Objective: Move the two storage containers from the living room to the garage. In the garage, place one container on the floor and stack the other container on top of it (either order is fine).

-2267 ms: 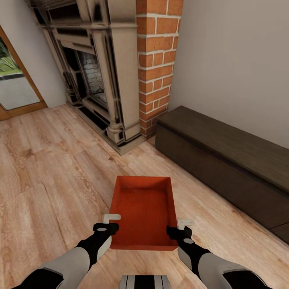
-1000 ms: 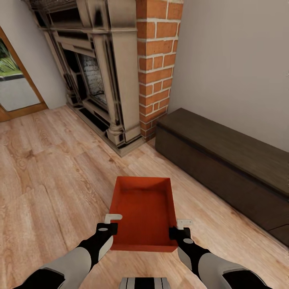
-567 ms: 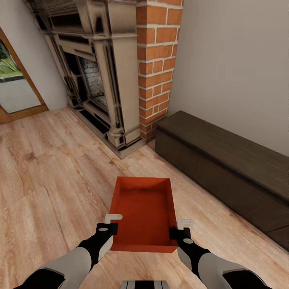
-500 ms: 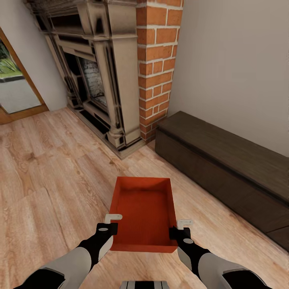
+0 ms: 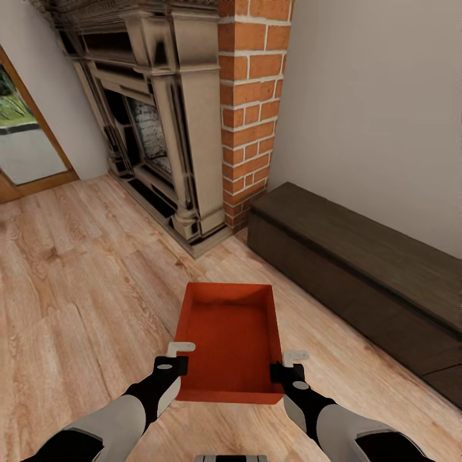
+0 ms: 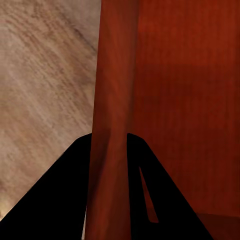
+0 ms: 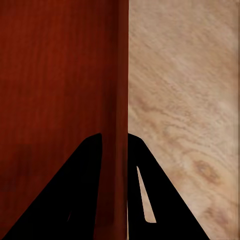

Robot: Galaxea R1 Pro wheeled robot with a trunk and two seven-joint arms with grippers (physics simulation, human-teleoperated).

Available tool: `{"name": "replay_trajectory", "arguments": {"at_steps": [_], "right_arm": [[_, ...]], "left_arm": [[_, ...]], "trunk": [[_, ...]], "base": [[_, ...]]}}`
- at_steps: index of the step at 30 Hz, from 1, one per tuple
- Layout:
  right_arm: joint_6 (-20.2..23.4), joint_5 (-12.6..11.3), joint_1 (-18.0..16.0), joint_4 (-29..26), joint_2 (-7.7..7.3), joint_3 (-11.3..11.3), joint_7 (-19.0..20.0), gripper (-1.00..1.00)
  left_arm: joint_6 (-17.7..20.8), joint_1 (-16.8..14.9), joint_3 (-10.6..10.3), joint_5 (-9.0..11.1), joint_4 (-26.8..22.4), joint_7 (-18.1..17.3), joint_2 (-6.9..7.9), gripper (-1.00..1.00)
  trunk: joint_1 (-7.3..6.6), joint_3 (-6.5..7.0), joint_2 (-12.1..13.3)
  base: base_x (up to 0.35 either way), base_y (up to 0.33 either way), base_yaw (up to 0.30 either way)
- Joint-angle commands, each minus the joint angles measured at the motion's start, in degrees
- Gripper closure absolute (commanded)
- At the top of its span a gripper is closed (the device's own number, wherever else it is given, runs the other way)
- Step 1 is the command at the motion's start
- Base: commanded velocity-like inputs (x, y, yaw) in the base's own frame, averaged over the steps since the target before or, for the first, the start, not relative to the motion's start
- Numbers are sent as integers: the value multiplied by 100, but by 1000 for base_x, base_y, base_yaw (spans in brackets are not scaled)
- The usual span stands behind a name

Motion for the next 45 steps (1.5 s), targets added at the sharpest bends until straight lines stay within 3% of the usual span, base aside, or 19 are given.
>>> {"name": "replay_trajectory", "arguments": {"at_steps": [1,45], "right_arm": [[-23,-48,-4,5,2,-97,-51,100],[-24,-56,-4,13,45,-107,-67,100]], "left_arm": [[39,0,-13,-19,-12,78,64,100],[38,0,-16,-19,-16,79,67,100]], "trunk": [[-23,15,40],[-990,805,1805]], "base": [[0,0,0],[0,0,0]]}}
